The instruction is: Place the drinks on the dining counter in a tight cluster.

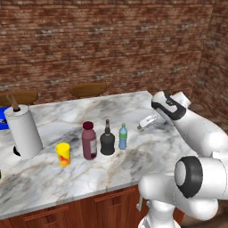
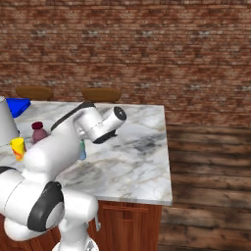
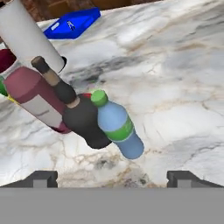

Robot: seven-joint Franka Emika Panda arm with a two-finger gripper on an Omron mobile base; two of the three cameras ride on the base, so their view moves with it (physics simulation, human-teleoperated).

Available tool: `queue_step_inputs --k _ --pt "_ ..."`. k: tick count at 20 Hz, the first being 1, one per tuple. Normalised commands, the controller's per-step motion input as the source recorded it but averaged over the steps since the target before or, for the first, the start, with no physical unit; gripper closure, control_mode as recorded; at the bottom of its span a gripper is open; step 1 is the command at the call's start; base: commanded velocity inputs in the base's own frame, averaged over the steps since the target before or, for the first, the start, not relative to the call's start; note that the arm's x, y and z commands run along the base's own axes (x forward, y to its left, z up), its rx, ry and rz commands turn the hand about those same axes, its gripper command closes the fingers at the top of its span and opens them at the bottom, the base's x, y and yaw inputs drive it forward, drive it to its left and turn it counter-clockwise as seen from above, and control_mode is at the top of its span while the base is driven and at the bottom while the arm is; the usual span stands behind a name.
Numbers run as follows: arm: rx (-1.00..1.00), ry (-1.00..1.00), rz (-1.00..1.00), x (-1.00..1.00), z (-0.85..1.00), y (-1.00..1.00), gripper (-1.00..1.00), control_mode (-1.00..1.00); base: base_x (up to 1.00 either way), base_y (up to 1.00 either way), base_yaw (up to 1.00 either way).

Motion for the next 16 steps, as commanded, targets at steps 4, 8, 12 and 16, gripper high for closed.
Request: queue_step_inputs --k 4,8,12,16 --pt "-0.03 0.04 -0.19 -0.98 0.61 0.04 -1.00 -1.00 0.00 0.00 0.00" --pt "-0.02 -0.04 -0.16 -1.00 0.75 0.06 -1.00 -1.00 0.00 0.00 0.00" --pt "-0.08 -0.18 -0.17 -0.99 0.72 0.13 -1.00 -1.00 0.00 0.00 0.00" --pt "-0.08 -0.16 -0.29 -0.95 0.60 0.01 -1.00 -1.00 0.00 0.00 0.00"
